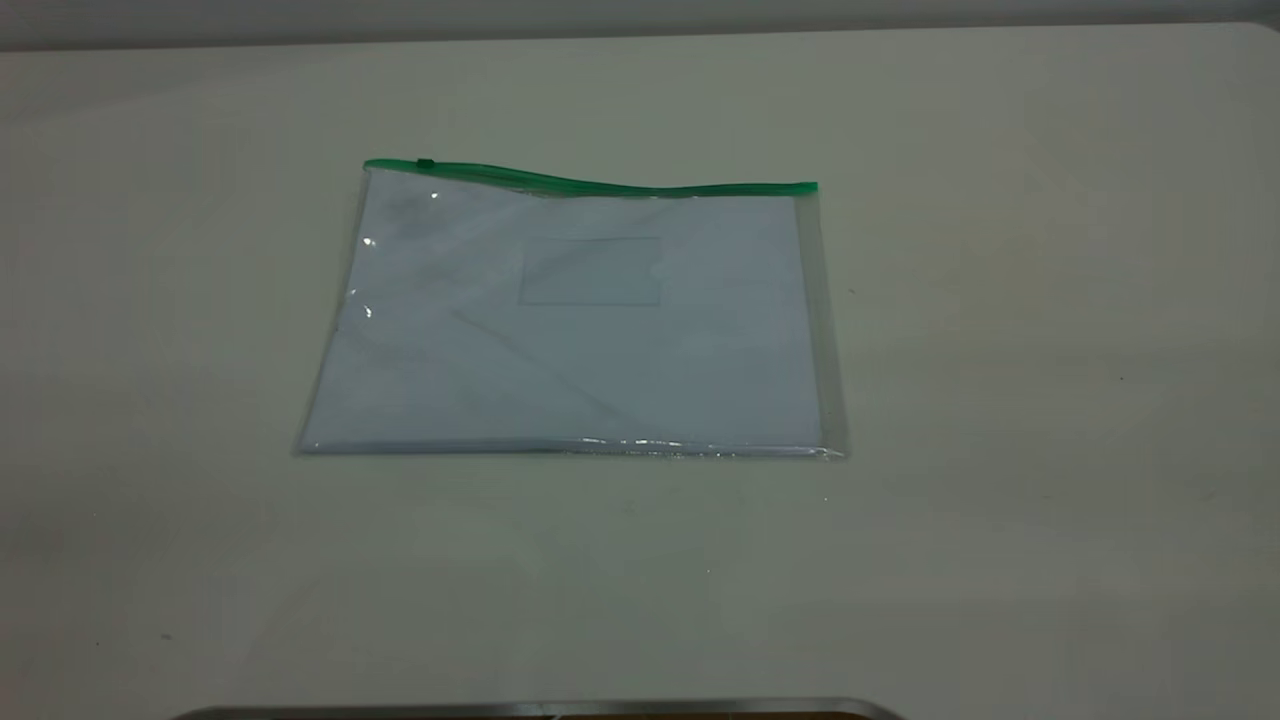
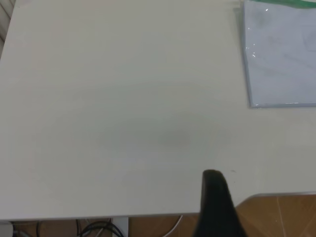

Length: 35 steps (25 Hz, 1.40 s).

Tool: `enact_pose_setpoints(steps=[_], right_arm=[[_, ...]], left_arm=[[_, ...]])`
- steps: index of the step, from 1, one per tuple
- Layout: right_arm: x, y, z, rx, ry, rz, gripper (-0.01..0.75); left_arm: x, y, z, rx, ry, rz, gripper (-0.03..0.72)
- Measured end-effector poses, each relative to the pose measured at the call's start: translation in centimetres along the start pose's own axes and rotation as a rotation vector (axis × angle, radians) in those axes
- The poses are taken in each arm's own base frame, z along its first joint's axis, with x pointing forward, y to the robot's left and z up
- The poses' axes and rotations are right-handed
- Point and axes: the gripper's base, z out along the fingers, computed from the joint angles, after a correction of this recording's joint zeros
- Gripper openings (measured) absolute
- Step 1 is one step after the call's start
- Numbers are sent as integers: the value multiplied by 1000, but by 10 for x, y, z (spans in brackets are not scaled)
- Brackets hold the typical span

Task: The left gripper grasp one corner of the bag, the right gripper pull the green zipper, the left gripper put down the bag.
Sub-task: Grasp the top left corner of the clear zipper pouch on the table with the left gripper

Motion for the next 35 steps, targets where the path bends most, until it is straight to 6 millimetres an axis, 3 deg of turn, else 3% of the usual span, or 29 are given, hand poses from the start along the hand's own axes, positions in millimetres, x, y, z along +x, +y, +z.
enact_pose_setpoints(steps=[5, 8, 12, 16, 21, 26, 30, 35], right_arm=[[0, 0, 0, 0, -1, 0, 538], [-4, 0, -2, 3, -31, 0, 538], [-20, -2, -15, 11, -118, 17, 538], [-46, -4, -15, 11, -89, 23, 538], [-79, -7, 6, 2, 26, 27, 538], [-96, -10, 38, -5, 128, 30, 538], [-101, -11, 57, -8, 191, 44, 538], [-109, -11, 74, -4, 190, 98, 538]], left_arm=[[-1, 0, 1, 0, 6, -2, 563], [-13, 0, 1, 0, 29, -45, 563], [-51, 2, 7, -1, 97, -82, 563], [-100, 3, 32, 8, 150, -89, 563], [-151, -4, 89, 94, 243, -127, 563], [-184, -16, 161, 243, 330, -137, 563], [-199, -26, 228, 370, 372, -105, 563], [-204, -34, 316, 486, 411, -104, 563]])
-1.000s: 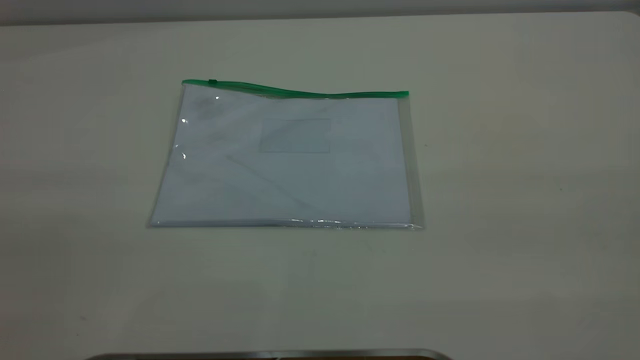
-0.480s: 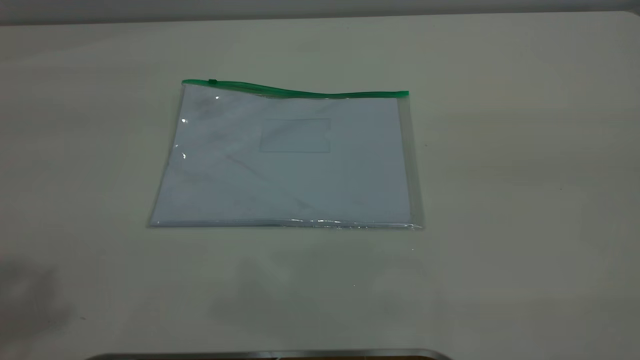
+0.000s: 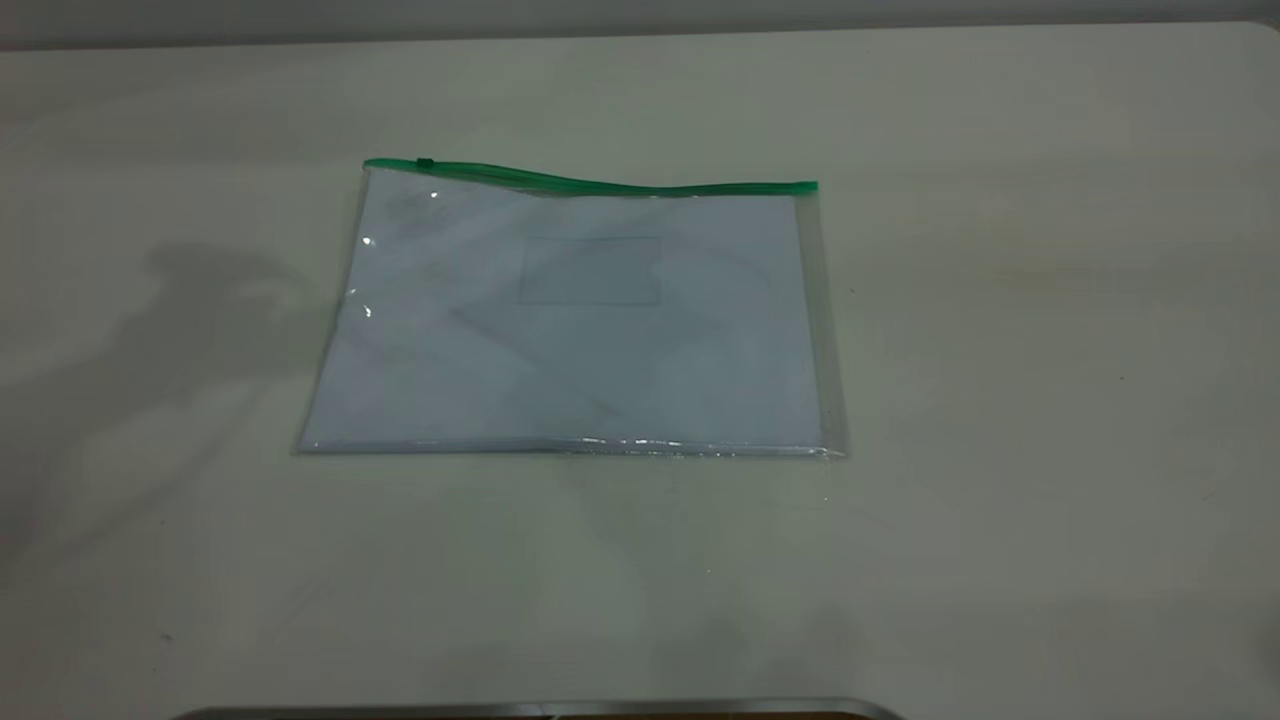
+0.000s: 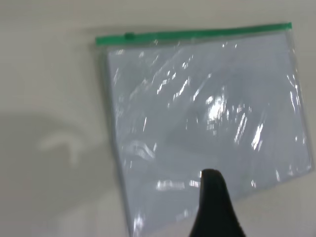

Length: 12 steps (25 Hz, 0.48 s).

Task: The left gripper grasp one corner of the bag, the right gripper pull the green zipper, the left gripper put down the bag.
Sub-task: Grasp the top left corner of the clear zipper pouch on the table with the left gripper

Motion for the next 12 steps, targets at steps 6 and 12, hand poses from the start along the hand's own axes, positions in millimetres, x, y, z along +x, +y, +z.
enact_pose_setpoints(steps=[6, 12], right_arm=[[-16, -1, 30, 2, 43, 16, 538], [-45, -2, 69, 13, 138, 7, 538]], left_arm=[[-22, 31, 65, 63, 32, 21, 563], [-18, 53, 96, 54, 73, 6, 563]])
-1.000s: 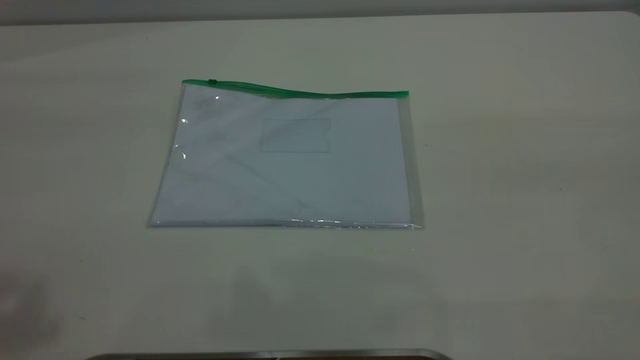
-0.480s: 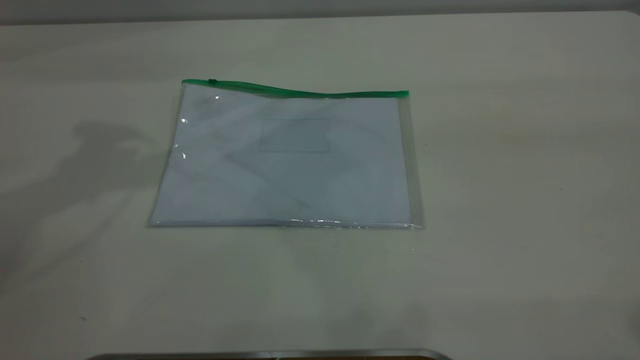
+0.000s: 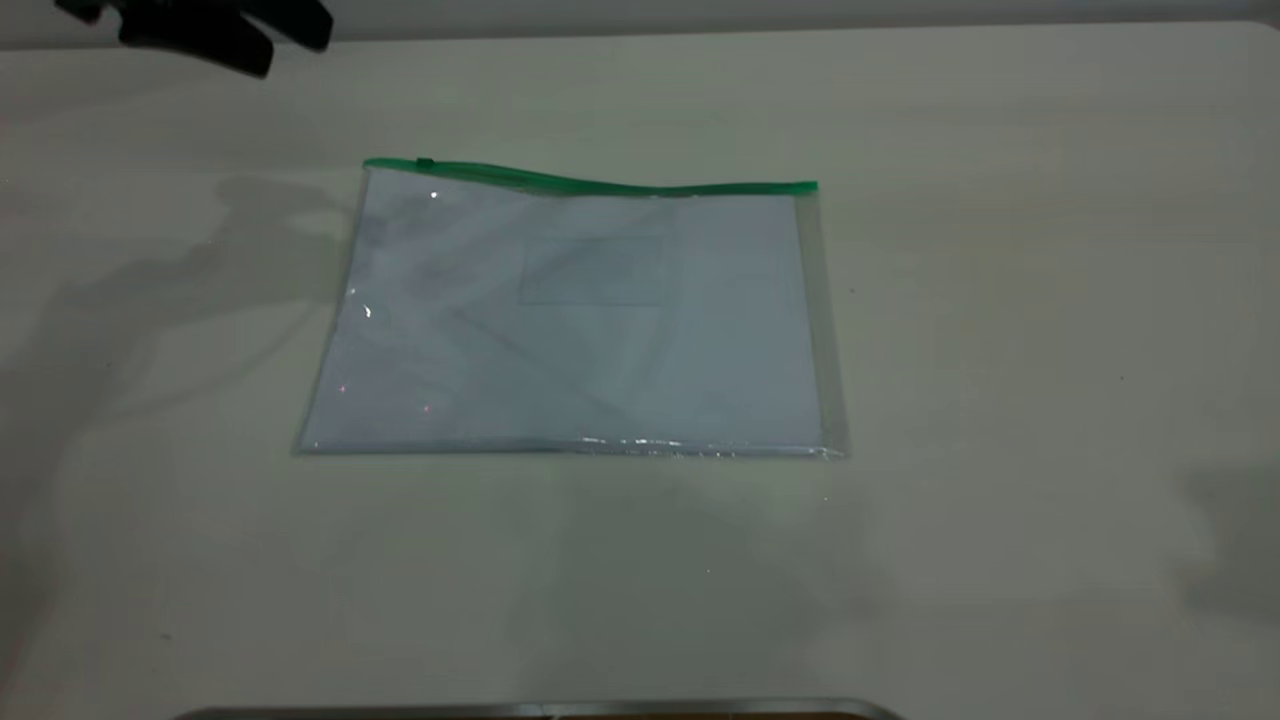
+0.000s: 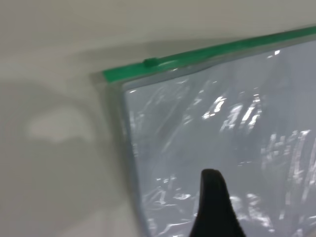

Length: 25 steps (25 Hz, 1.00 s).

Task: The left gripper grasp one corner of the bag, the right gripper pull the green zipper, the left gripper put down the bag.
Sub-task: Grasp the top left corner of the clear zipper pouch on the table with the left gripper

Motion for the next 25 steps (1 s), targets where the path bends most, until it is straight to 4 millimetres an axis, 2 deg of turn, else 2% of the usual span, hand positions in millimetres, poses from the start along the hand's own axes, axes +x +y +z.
enact_pose_setpoints(steps=[3, 9, 14, 25], right_arm=[[-9, 0, 22, 1, 58, -1, 538], [-9, 0, 58, 2, 156, -7, 538], [-9, 0, 64, 2, 170, -7, 538], [-9, 0, 64, 2, 170, -7, 538]], left_arm=[[4, 17, 5, -20, 16, -23, 563], [16, 42, 23, -47, 49, -22, 563], [22, 52, 44, -23, 55, 30, 563], [12, 70, 90, 60, 17, 40, 563]])
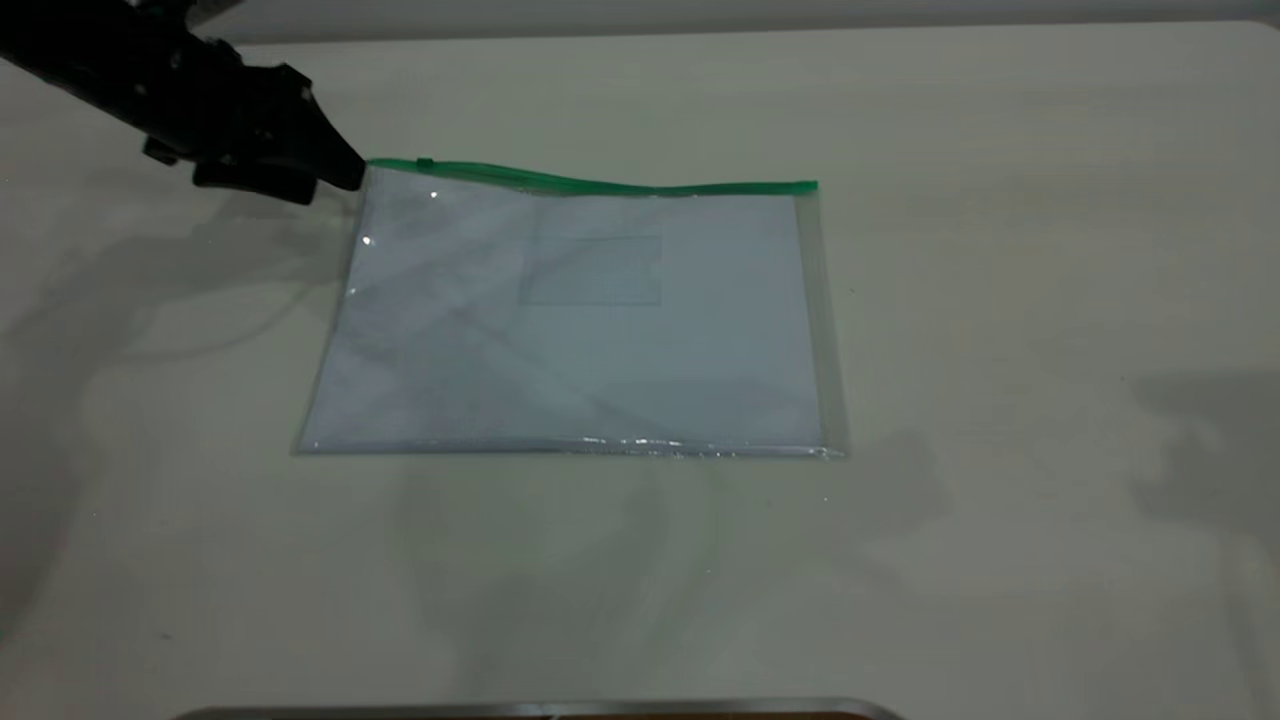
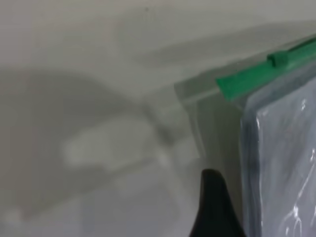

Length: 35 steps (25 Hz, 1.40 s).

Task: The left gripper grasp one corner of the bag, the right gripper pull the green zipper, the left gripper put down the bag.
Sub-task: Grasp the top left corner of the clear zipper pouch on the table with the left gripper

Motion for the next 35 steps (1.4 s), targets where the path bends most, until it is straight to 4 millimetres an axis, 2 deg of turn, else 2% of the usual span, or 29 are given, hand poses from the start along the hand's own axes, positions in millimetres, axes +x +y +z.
enact_pose_setpoints(steps=[8, 15, 17, 19, 25, 26, 31, 35], right_arm=[[0, 0, 0, -1, -1, 1, 538], [0, 0, 0, -1, -4, 1, 538], [-1, 0, 0, -1, -6, 1, 538], [-1, 0, 0, -1, -8, 1, 538], [-2, 0, 0, -1, -18, 1, 538], [-2, 0, 0, -1, -23, 1, 538], [-7, 3, 6, -33, -56, -71, 538], [-15, 9, 23, -95, -91, -153, 538]], left_arm=[[3, 9, 22, 48, 8, -16, 563], [5, 2, 35, 111, -17, -13, 535], [6, 2, 37, 122, -24, -25, 498], [6, 3, 39, 124, -25, -30, 428], [6, 1, 38, 139, -27, 30, 89], [5, 0, 38, 150, -29, 59, 60], [-12, -12, 28, 253, -58, 294, 54], [-29, -20, 18, 309, -76, 506, 54]])
